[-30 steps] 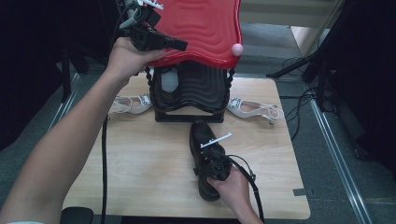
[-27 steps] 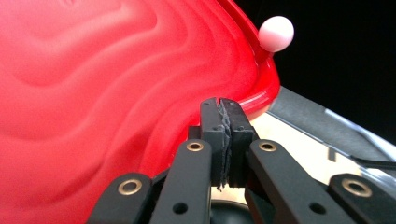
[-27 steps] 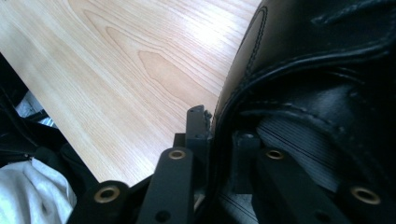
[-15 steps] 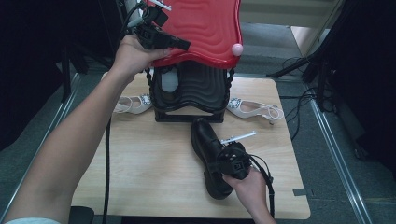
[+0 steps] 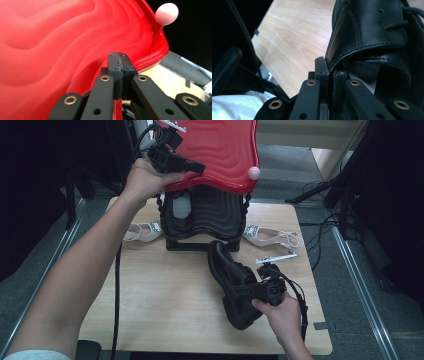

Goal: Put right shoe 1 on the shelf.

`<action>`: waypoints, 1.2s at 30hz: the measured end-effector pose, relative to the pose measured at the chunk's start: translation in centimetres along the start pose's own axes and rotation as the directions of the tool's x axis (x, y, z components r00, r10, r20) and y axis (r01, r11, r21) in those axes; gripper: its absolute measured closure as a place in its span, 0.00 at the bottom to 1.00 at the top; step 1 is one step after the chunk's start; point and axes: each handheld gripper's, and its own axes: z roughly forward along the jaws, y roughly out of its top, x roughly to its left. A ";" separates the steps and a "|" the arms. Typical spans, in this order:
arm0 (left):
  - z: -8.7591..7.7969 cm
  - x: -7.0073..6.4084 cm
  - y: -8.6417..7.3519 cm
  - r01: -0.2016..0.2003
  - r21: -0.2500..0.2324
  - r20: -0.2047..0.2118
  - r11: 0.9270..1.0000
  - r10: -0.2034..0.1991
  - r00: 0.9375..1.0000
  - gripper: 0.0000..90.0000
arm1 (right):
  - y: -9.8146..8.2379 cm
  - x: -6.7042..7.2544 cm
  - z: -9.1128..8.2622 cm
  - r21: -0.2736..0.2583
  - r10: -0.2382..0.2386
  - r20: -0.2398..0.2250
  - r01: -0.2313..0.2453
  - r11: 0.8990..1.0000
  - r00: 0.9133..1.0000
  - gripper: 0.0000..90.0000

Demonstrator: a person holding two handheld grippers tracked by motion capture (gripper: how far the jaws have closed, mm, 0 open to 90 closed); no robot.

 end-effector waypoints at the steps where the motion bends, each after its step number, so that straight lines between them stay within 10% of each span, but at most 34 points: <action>1: 0.0 0.0 0.0 -0.004 -0.001 -0.007 1.000 0.004 1.000 1.00 | 0.1 0.1 -0.3 0.000 0.003 -0.001 -0.003 1.000 1.000 0.97; 18: 0.1 -0.3 0.0 -0.006 0.003 -0.024 1.000 0.007 1.000 1.00 | 4.1 3.0 -3.6 -0.068 -0.070 -0.018 0.068 0.995 0.997 0.97; 36: 0.3 -0.3 -0.4 0.023 -0.022 -0.031 1.000 -0.024 0.999 1.00 | 10.6 2.7 -1.2 -0.208 -0.093 0.166 0.127 0.970 0.982 0.97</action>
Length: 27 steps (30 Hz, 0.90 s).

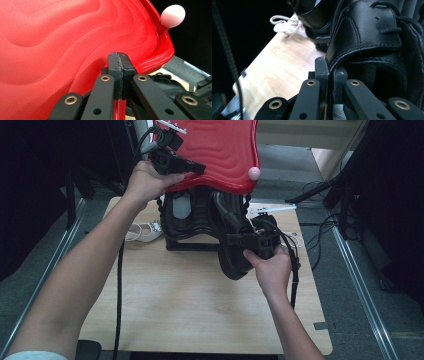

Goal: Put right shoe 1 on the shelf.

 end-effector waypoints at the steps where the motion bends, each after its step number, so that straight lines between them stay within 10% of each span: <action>1: 0.0 0.0 0.0 0.004 -0.001 -0.002 1.000 -0.004 1.000 1.00 | 0.0 0.0 0.5 -0.006 -0.004 0.016 0.005 1.000 1.000 0.97; 8: -0.1 0.0 0.0 0.017 0.005 0.001 1.000 -0.017 1.000 1.00 | -0.7 1.0 3.3 0.003 -0.074 0.086 0.074 0.997 0.994 0.97; 14: -0.1 -0.1 -0.1 0.024 0.004 0.000 1.000 -0.024 1.000 1.00 | -1.1 1.2 4.9 -0.043 -0.135 0.236 0.150 0.988 0.962 0.97; 17: -0.1 0.0 -0.1 0.022 0.002 0.000 1.000 -0.022 1.000 1.00 | -0.9 1.1 5.7 -0.074 -0.118 0.220 0.137 0.988 0.968 0.97; 27: -0.2 -0.2 -0.2 0.016 -0.001 -0.003 1.000 -0.016 1.000 1.00 | 1.1 1.7 8.5 -0.115 -0.127 0.288 0.166 0.979 0.949 0.97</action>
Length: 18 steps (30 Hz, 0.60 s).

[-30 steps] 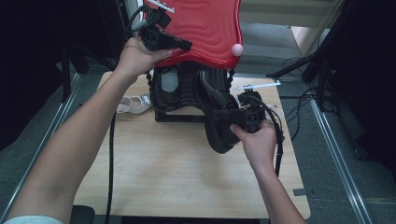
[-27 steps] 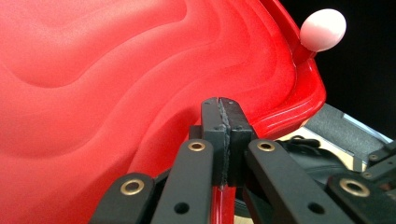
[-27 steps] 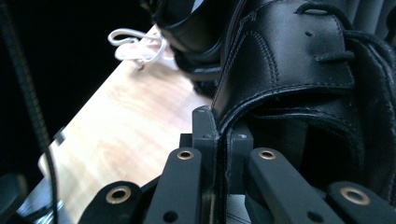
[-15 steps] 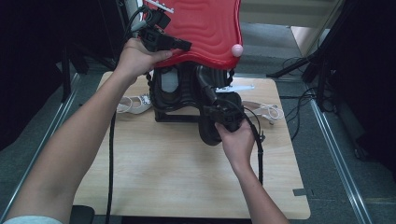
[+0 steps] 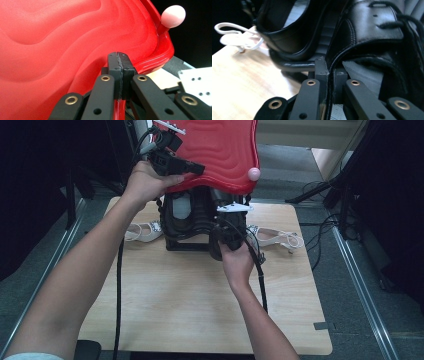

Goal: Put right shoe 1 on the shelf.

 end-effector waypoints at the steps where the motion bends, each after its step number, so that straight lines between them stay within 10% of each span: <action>1: 0.0 0.0 0.0 -0.001 -0.003 -0.002 1.000 0.001 1.000 1.00 | 0.0 -0.1 0.4 -0.005 -0.005 0.001 0.005 1.000 1.000 0.97; 18: -0.1 0.0 0.0 0.007 -0.002 -0.001 1.000 -0.007 1.000 1.00 | 1.3 -0.1 2.7 -0.057 -0.036 0.075 0.040 0.998 0.997 0.96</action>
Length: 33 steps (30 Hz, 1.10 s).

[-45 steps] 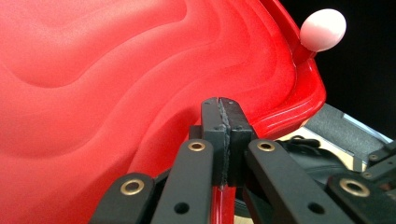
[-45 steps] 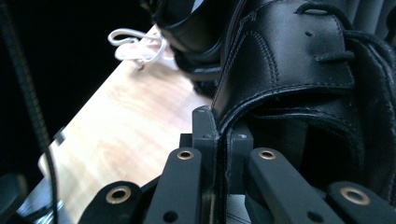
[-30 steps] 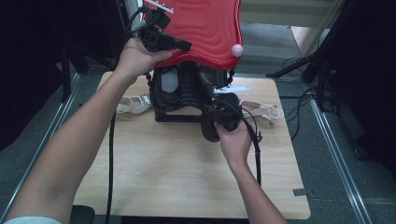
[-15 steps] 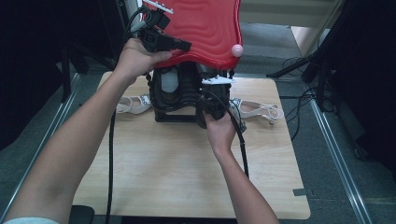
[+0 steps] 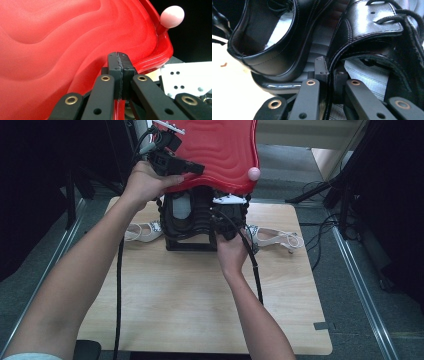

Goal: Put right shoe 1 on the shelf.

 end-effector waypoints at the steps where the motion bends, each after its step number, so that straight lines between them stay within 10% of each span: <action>1: 0.0 0.0 0.0 -0.001 0.000 0.003 1.000 0.001 1.000 1.00 | 0.0 0.1 0.1 0.002 -0.004 0.000 0.004 1.000 1.000 0.95; 33: 0.2 0.1 0.0 0.000 -0.004 -0.021 1.000 0.000 1.000 1.00 | -0.4 -0.1 -3.1 0.020 0.044 -0.169 -0.042 0.999 0.985 0.72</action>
